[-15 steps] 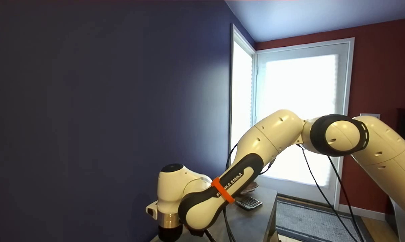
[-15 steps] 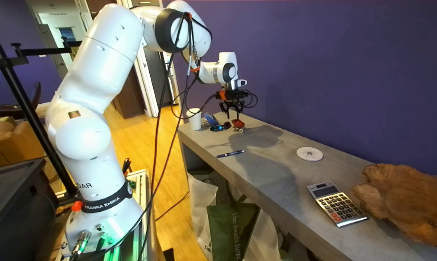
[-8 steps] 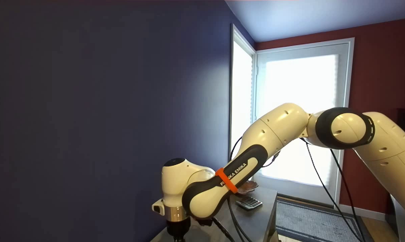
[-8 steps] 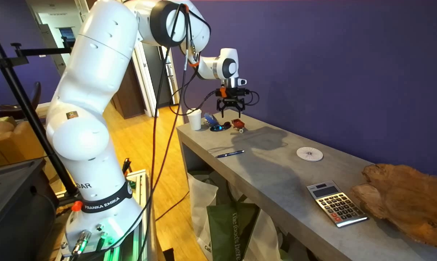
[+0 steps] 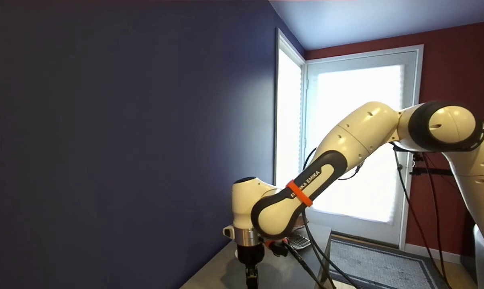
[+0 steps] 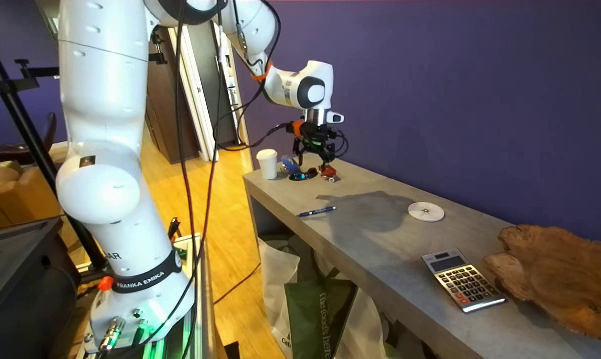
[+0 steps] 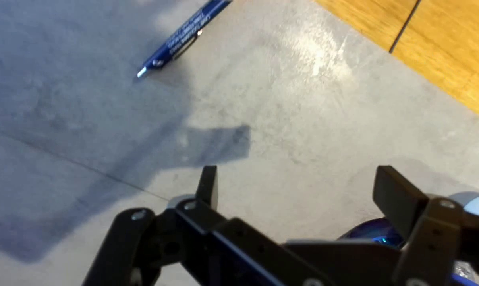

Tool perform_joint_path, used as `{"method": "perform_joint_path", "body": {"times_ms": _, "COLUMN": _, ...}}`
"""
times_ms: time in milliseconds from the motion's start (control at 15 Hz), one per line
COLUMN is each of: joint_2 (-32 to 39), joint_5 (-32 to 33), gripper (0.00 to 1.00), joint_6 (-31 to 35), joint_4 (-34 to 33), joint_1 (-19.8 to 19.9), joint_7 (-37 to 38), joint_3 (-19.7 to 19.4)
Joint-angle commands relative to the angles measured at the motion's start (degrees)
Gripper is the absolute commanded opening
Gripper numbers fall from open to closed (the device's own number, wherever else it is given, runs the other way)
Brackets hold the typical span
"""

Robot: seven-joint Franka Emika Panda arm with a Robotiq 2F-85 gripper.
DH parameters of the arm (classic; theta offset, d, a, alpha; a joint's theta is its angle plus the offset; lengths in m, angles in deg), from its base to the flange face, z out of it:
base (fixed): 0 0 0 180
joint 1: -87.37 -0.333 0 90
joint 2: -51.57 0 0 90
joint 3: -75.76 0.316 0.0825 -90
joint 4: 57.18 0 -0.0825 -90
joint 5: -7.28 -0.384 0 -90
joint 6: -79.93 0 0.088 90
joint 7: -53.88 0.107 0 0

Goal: Pull the red toy cart to the left of the table

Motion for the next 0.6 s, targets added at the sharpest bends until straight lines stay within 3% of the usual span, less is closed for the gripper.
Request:
{"method": "perform_joint_path", "body": {"times_ms": 0, "joint_2": -11.77, "joint_5": -7.94, "gripper": 1.00, "joint_6": 6.00, "joint_4": 14.21, "joint_1": 2.48, "joint_7": 2.77, "joint_3": -0.19}}
{"method": "perform_joint_path", "body": {"times_ms": 133, "joint_2": -17.07, "joint_5": -11.18, "gripper": 1.00, "joint_6": 8.10, "joint_4": 20.27, "joint_1": 2.97, "joint_7": 2.29, "joint_3": -0.48}}
{"method": "perform_joint_path", "body": {"times_ms": 200, "joint_2": -9.40, "joint_5": -7.80, "gripper": 1.00, "joint_6": 5.00, "joint_4": 11.89, "joint_1": 1.87, "joint_7": 1.68, "joint_3": -1.23}}
{"method": "perform_joint_path", "body": {"times_ms": 533, "joint_2": -10.24, "joint_5": -8.04, "gripper": 1.00, "joint_6": 5.24, "joint_4": 12.88, "joint_1": 1.77, "joint_7": 1.61, "joint_3": -1.37}}
